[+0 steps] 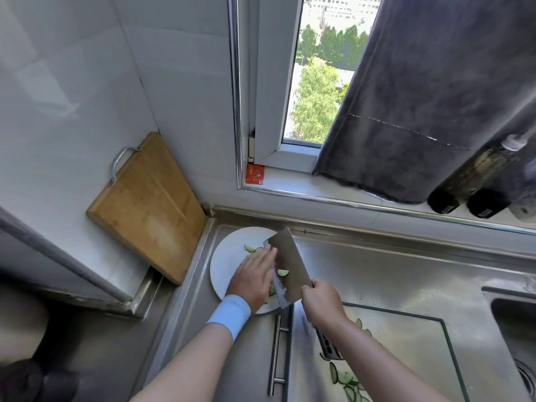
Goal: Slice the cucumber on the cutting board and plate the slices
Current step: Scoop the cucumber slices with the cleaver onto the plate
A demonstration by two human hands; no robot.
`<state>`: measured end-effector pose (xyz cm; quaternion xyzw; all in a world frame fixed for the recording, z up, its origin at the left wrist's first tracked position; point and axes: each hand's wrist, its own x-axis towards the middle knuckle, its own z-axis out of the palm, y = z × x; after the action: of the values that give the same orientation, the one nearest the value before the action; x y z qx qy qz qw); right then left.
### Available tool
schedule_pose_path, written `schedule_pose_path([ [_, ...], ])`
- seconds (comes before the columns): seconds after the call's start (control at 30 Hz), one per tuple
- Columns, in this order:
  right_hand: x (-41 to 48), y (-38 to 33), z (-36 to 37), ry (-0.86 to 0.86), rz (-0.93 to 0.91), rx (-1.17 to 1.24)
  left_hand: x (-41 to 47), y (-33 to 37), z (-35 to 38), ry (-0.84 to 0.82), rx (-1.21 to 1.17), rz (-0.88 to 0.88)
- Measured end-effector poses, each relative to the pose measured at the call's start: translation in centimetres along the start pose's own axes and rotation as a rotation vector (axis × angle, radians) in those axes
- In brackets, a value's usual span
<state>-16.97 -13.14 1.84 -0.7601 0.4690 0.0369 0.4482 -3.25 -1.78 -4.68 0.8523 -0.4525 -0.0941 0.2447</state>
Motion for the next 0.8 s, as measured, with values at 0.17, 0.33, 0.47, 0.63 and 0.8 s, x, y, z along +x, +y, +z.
schedule_pose_path([
  [0.17,0.1,-0.6,0.2,0.033,0.003,0.011,-2.4,1.1,1.0,-0.126,0.175,0.143],
  [0.33,-0.3,-0.3,-0.4,0.032,-0.005,0.017,-2.1,-0.9,0.0,-0.235,0.215,-0.223],
  [0.47,-0.9,1.0,-1.5,0.040,-0.015,0.021,-1.7,0.9,-0.7,-0.150,0.127,-0.247],
  [0.63,-2.8,5.8,-5.5,0.104,-0.045,0.024,-2.2,6.8,1.6,-0.048,-0.011,-0.197],
  [0.8,-4.6,14.7,-10.7,0.177,0.074,0.087,-3.8,13.8,5.7,-0.068,-0.054,-0.041],
])
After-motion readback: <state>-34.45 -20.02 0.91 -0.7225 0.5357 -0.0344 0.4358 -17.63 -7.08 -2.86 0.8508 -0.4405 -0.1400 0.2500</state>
